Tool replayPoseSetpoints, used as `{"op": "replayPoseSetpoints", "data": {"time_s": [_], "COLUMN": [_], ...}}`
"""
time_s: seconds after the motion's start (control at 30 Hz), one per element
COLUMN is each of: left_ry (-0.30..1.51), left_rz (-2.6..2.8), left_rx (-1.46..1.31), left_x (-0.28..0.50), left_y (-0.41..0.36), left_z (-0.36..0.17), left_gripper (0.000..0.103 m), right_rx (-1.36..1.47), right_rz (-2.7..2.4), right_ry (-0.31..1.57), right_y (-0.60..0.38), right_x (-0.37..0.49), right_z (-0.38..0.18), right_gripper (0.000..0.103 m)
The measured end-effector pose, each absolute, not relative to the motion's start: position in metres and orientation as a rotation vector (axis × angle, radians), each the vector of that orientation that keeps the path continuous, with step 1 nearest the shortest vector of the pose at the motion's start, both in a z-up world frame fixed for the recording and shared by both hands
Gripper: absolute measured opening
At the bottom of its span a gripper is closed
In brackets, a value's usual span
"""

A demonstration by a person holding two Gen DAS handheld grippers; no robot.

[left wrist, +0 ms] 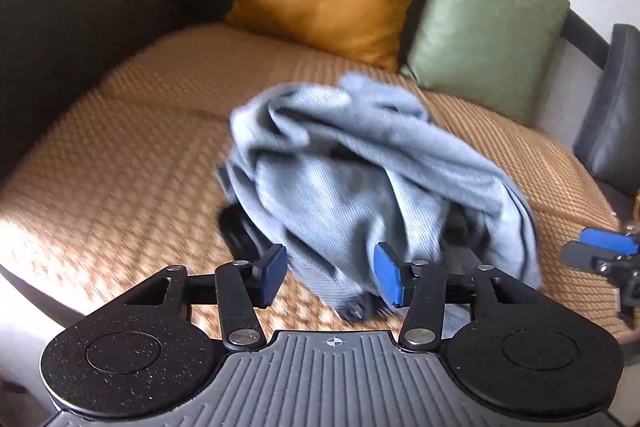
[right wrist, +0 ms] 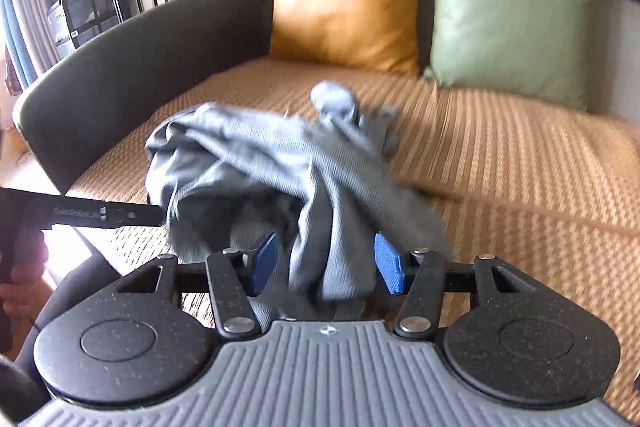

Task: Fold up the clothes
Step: 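Lift the shirt with both grippers and pull it off the cushions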

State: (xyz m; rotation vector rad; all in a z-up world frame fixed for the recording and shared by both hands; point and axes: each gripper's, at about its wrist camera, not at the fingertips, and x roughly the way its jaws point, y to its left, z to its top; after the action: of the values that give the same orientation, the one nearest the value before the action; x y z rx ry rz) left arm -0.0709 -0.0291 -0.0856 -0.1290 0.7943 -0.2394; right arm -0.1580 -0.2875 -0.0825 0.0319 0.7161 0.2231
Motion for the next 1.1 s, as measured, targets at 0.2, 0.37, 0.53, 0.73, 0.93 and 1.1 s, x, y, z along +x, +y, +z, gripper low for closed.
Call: {"op": "replayPoseSetpoints", "data": {"time_s": [0.2, 0.37, 0.53, 0.73, 0.93, 1.1], "left_ry": [0.7, 0.715, 0.776, 0.808, 0.802, 0.805], "left_rz": [-0.174, -0.131, -0.113, -0.103, -0.094, -0.104], "left_rx": [-0.074, -0.079, -0.087, -0.12, -0.129, -0.122], "left_x": [-0.057, -0.041, -0.023, -0.02, -0.005, 0.006], "left_y": [-0.026, -0.015, -0.011, -0.003, -0.002, -0.012], "left_z": [-0.064, -0.073, -0.094, -0.109, -0.109, -0.107], "left_gripper": [0.085, 0.086, 0.086, 0.087, 0.087, 0.086], "right_rx": [0.023, 0.013, -0.021, -0.048, -0.022, -0.046], "right_rz": [0.164, 0.155, 0.166, 0.197, 0.22, 0.2], "right_ry": [0.728, 0.781, 0.833, 0.889, 0.851, 0.854], "right_y": [-0.292, -0.297, -0.297, -0.286, -0.29, -0.288], "right_x": [-0.122, -0.097, -0.078, -0.06, -0.065, -0.06], "right_z": [-0.093, -0.112, -0.129, -0.144, -0.123, -0.121], "right_gripper": [0.059, 0.057, 0.057, 0.038, 0.031, 0.032]}}
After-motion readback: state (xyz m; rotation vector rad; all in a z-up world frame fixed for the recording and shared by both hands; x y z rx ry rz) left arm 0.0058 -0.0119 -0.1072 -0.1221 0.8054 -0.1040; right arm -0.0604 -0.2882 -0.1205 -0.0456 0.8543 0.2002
